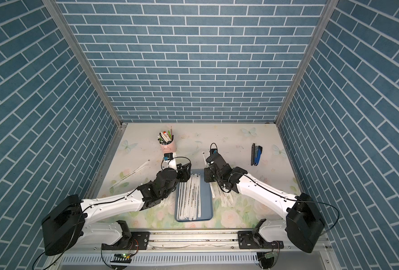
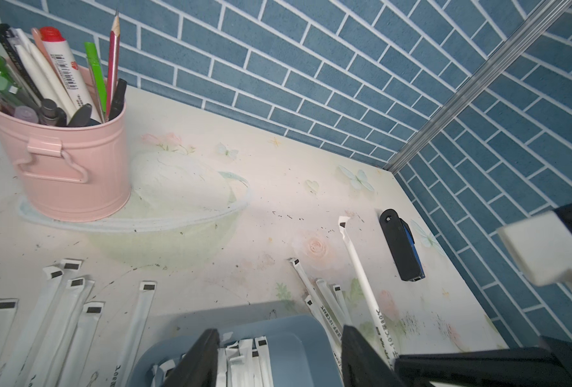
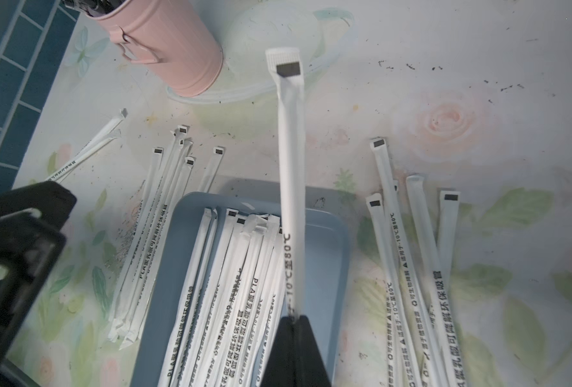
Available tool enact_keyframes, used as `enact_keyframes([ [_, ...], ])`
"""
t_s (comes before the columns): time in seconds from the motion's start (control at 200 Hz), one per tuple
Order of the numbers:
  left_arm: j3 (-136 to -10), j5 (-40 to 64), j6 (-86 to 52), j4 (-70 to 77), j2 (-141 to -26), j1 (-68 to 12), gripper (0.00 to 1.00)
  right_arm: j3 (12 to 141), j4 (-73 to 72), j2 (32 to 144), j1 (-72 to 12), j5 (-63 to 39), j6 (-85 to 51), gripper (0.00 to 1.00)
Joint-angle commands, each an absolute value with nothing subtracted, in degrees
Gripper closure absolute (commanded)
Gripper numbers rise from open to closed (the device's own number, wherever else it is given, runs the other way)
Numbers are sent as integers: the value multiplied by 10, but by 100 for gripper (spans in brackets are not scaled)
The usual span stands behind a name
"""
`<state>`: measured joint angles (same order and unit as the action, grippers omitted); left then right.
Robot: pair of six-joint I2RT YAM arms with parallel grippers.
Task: Put the straws into the storage box
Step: Place the straw in the storage box.
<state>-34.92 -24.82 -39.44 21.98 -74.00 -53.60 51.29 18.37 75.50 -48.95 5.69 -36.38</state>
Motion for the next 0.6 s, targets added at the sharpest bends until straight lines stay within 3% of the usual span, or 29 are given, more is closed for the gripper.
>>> enact_keyframes([
  [0.0, -340, -270, -394, 186, -725, -532, 39, 482, 159, 764, -505, 77, -416, 98],
  [0.595, -313, -282, -431, 117, -680, -513, 39, 422, 54, 838, -603, 165, -551, 98],
])
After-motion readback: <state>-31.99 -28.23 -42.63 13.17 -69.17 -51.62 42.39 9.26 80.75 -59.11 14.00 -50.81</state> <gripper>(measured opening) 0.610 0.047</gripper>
